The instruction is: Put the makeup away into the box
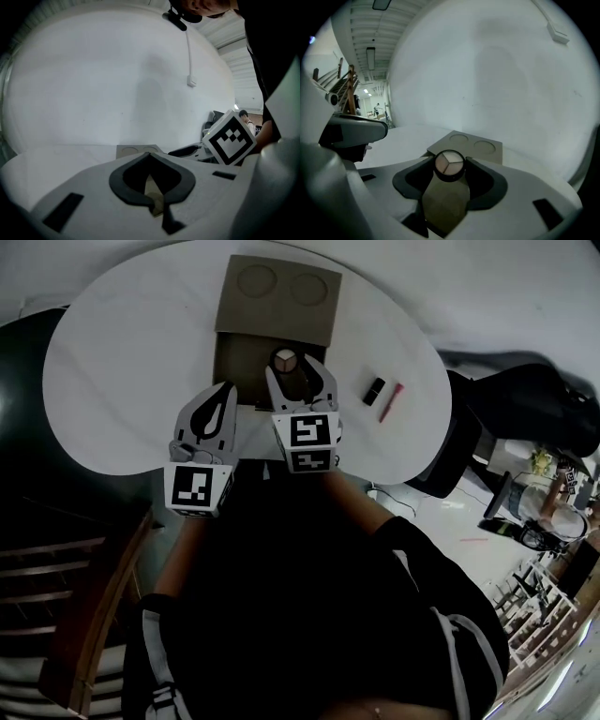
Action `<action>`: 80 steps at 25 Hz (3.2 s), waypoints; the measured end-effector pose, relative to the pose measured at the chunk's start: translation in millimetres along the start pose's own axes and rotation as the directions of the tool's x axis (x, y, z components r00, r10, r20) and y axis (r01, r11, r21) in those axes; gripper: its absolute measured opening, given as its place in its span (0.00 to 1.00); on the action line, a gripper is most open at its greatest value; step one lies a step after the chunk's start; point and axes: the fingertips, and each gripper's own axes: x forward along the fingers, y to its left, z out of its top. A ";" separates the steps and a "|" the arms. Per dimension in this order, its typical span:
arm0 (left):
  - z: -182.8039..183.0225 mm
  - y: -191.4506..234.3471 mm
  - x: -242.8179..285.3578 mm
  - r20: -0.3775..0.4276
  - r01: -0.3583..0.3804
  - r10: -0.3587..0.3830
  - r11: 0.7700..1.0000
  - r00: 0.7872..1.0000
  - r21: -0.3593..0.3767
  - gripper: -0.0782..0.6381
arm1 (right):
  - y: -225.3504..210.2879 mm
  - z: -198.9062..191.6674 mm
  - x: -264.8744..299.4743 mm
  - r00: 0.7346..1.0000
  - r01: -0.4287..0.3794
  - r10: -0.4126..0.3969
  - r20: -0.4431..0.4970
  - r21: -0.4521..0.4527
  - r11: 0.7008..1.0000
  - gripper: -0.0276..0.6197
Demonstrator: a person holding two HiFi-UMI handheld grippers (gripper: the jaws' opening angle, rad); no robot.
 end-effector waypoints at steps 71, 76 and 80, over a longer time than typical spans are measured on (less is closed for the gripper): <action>71.7 -134.1 25.7 0.126 0.265 -0.284 0.953 0.951 0.149 0.12 | -89.9 53.0 -162.3 0.922 0.238 -0.258 0.289 0.103 0.966 0.08; 75.5 -163.7 39.5 0.118 0.332 -0.355 0.927 0.928 0.177 0.12 | -116.2 40.7 -181.7 0.903 0.297 -0.330 0.275 0.156 0.942 0.08; 72.2 -181.3 48.7 0.098 0.369 -0.392 0.910 0.915 0.191 0.12 | -134.4 31.6 -193.0 0.887 0.337 -0.377 0.266 0.186 0.923 0.08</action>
